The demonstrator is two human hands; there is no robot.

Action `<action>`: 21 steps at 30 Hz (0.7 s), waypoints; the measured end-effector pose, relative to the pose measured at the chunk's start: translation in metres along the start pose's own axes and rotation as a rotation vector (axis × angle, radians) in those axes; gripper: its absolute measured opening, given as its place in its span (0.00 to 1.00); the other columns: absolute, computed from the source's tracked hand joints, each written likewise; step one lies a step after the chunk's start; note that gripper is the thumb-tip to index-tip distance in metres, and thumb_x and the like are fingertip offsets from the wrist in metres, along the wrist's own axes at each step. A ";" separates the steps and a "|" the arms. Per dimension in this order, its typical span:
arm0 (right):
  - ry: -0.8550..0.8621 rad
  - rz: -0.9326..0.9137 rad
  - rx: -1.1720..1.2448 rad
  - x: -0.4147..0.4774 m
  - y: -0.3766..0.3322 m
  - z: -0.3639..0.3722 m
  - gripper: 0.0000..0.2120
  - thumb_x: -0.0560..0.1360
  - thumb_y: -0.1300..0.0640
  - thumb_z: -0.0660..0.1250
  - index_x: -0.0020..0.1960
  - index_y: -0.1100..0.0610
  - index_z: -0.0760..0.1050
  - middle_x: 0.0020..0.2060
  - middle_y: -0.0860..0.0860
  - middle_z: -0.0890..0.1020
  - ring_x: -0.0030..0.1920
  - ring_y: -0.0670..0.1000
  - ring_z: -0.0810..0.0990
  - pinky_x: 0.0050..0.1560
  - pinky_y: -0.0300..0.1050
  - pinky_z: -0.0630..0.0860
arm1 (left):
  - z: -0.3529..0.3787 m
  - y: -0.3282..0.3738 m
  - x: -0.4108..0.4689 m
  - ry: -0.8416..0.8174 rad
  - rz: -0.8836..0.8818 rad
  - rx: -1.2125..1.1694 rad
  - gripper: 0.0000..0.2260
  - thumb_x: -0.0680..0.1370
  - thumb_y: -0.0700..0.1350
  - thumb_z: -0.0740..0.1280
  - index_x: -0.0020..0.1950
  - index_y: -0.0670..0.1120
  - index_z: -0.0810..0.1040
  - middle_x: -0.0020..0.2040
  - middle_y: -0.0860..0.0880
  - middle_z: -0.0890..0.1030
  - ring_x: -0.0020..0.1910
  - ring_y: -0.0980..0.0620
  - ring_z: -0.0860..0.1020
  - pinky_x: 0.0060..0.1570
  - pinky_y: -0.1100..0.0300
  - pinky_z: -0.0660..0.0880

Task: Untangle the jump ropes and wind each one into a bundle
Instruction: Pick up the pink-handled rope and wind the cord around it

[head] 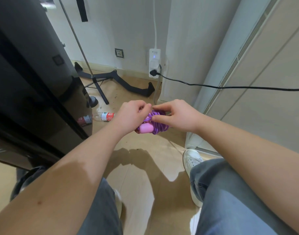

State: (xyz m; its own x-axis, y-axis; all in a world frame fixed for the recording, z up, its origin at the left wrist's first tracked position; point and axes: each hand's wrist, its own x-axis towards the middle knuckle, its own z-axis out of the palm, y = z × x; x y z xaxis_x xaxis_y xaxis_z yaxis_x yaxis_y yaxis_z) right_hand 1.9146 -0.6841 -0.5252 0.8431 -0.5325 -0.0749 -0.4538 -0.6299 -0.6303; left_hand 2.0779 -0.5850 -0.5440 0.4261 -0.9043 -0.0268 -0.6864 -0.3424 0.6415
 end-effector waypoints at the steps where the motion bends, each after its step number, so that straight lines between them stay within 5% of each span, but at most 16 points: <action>1: 0.018 -0.013 0.011 0.000 -0.002 0.000 0.15 0.76 0.42 0.69 0.60 0.45 0.82 0.48 0.50 0.87 0.49 0.52 0.83 0.53 0.54 0.79 | 0.001 0.001 0.000 0.015 -0.004 -0.003 0.13 0.82 0.56 0.58 0.41 0.55 0.77 0.38 0.52 0.80 0.37 0.54 0.77 0.32 0.59 0.69; 5: 0.155 0.009 0.021 0.003 -0.001 0.000 0.11 0.78 0.52 0.67 0.57 0.46 0.84 0.46 0.44 0.87 0.41 0.39 0.81 0.43 0.29 0.74 | 0.003 0.004 0.002 0.026 -0.080 -0.250 0.09 0.80 0.60 0.61 0.53 0.56 0.74 0.42 0.53 0.82 0.36 0.52 0.83 0.34 0.57 0.78; 7: 0.224 0.058 0.005 0.004 0.001 -0.002 0.12 0.78 0.54 0.65 0.56 0.46 0.85 0.46 0.43 0.87 0.40 0.39 0.80 0.39 0.24 0.68 | 0.002 0.005 0.003 0.001 -0.115 -0.436 0.10 0.78 0.57 0.67 0.56 0.56 0.73 0.47 0.51 0.84 0.38 0.50 0.85 0.38 0.53 0.83; 10: 0.276 0.120 0.023 0.003 0.003 -0.009 0.14 0.77 0.56 0.64 0.55 0.45 0.86 0.48 0.42 0.87 0.50 0.42 0.82 0.48 0.32 0.73 | 0.002 0.009 0.001 -0.013 -0.097 -0.616 0.09 0.78 0.45 0.71 0.57 0.48 0.77 0.55 0.46 0.81 0.40 0.52 0.85 0.37 0.58 0.82; 14: 0.333 0.103 -0.015 0.002 0.003 -0.014 0.13 0.76 0.58 0.66 0.56 0.50 0.86 0.51 0.45 0.87 0.54 0.44 0.83 0.59 0.37 0.75 | 0.004 0.013 0.000 -0.029 -0.082 -0.609 0.05 0.80 0.41 0.69 0.54 0.44 0.81 0.53 0.47 0.83 0.33 0.56 0.82 0.38 0.64 0.80; 21: 0.398 -0.142 -0.262 0.003 0.007 -0.015 0.13 0.75 0.59 0.65 0.55 0.51 0.85 0.45 0.49 0.88 0.47 0.53 0.84 0.49 0.50 0.79 | 0.010 0.013 0.005 0.069 -0.169 -0.608 0.06 0.81 0.42 0.65 0.53 0.44 0.81 0.50 0.45 0.84 0.35 0.53 0.85 0.39 0.63 0.80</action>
State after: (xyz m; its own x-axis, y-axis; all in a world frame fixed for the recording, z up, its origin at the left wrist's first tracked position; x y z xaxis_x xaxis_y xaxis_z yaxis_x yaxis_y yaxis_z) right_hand 1.9098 -0.6986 -0.5187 0.7494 -0.5736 0.3307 -0.4430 -0.8056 -0.3934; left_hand 2.0654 -0.5960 -0.5431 0.5503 -0.8250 -0.1288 -0.1582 -0.2545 0.9540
